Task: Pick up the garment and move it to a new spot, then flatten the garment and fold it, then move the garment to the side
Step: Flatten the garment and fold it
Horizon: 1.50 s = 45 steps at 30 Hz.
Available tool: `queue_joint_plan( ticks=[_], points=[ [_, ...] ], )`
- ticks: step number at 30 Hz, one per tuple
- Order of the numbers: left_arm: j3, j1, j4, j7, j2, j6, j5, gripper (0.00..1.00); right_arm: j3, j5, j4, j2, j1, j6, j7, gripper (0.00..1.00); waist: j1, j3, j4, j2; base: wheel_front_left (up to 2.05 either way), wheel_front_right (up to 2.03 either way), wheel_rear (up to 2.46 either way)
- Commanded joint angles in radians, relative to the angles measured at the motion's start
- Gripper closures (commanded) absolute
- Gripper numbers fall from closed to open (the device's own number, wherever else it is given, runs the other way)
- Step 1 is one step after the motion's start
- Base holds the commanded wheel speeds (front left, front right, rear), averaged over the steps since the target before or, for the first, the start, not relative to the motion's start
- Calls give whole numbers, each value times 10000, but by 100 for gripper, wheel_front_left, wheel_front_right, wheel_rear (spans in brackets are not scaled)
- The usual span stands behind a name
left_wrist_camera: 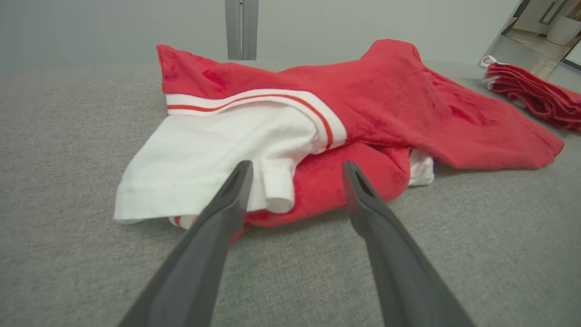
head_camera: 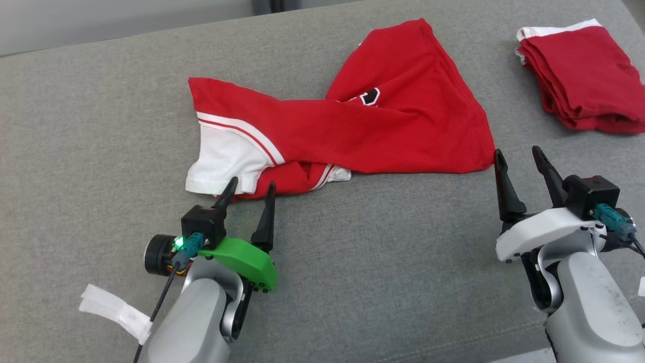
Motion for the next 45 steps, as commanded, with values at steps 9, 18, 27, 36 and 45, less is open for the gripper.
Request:
queue_joint_plan(
  ticks=[9,18,27,36,45],
  points=[
    [408,-385,437,-4,53,78,106,100,-367,-282,-664,191,346,-15,60,0,0,265,-217,0,0,0,0],
    [577,-321,113,-4,51,43,415,100,-500,-428,-1037,295,461,-15,92,0,0,180,98,0,0,0,0],
    [261,872,-1223,1,200,-347,807,100,-932,-578,-1331,361,992,-15,199,0,0,-421,684,0,0,0,0],
    [-63,2578,-4304,1501,1243,-63,1010,100,-1210,-596,-1573,580,1598,-15,305,0,0,-641,888,0,0,0,0],
    [-581,3244,-5532,2786,1175,-155,646,100,-1270,-581,-1591,692,1624,-15,331,0,0,-503,657,0,0,0,0]
  ],
)
